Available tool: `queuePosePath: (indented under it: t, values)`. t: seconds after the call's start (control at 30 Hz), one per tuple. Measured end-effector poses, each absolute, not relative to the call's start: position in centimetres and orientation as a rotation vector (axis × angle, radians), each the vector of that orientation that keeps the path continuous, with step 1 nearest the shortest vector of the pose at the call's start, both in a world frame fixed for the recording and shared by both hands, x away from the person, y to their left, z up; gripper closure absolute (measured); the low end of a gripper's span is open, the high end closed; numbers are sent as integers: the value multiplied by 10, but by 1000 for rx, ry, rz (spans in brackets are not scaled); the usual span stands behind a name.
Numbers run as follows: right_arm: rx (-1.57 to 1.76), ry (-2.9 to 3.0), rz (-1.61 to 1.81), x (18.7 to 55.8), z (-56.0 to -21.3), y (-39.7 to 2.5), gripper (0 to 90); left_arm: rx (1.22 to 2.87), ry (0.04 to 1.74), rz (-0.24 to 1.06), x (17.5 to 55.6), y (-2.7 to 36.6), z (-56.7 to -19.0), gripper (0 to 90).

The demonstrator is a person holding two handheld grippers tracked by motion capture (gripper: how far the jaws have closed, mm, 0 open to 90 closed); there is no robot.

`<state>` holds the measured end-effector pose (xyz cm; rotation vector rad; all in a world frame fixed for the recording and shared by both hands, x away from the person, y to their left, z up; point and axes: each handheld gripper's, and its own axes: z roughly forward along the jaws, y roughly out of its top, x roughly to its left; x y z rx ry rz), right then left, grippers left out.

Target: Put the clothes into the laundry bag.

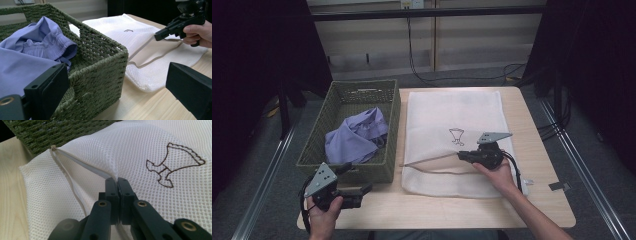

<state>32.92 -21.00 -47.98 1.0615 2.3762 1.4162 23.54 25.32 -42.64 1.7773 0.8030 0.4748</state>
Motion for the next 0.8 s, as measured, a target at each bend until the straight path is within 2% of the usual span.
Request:
queuePosePath:
  t: [0.8]
  values:
    - [1077,2289,1506,329,-466,-214,889,1786,789,478,236,253,-426,47]
